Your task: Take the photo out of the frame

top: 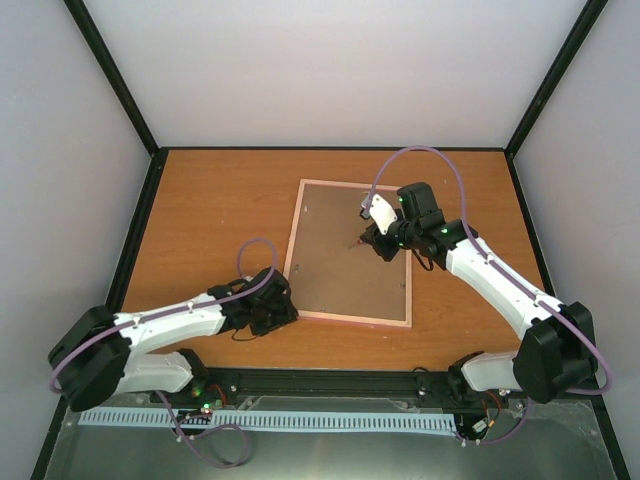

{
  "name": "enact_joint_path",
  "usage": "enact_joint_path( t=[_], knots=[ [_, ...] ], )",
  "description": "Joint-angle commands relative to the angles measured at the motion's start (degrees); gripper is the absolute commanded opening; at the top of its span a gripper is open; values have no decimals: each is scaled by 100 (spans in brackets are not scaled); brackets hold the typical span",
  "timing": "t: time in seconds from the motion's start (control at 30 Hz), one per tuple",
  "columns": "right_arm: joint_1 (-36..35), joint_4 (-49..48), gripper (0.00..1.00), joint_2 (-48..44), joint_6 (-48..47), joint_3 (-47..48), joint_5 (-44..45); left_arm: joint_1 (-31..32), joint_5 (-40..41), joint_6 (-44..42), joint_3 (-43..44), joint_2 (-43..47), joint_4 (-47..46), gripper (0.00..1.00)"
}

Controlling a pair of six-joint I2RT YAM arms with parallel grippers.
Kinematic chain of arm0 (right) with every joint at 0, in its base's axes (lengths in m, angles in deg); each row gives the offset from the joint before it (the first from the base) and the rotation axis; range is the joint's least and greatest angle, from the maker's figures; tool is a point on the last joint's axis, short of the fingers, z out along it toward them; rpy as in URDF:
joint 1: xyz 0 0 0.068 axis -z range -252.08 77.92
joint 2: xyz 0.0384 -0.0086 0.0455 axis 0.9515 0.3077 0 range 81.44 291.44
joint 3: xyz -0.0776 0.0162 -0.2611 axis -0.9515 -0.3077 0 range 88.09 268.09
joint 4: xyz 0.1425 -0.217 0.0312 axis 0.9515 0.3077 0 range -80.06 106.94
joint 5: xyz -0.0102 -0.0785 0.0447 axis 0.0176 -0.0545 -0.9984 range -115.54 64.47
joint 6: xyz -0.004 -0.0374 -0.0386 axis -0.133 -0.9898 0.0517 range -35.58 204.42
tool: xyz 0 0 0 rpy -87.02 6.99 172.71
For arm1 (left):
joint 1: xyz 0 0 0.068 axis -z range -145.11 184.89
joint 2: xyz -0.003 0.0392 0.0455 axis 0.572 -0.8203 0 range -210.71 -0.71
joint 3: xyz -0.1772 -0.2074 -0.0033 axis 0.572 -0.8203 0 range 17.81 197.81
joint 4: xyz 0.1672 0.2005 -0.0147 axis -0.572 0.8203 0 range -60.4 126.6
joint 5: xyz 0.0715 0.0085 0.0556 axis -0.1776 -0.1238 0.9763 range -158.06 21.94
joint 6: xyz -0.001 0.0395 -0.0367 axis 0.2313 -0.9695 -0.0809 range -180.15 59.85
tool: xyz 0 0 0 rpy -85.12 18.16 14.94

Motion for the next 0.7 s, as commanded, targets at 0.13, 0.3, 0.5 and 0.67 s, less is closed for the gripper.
enact_joint_path(
  t=[0.13, 0.3, 0.5, 0.67],
  knots=[
    [42, -168, 3, -156, 2, -51, -53, 26, 616, 163, 629, -667, 224, 56],
    [59, -177, 3, -177, -1, -62, -61, -582, 661, -165, 402, -694, -148, 56],
    [69, -171, 3, -150, -10, -64, -126, -2033, 944, -1331, 446, -1226, -761, 53],
    [77, -171, 3, -198, -19, -72, -95, -2673, 1359, -1887, 1124, -1783, -646, 54]
  ],
)
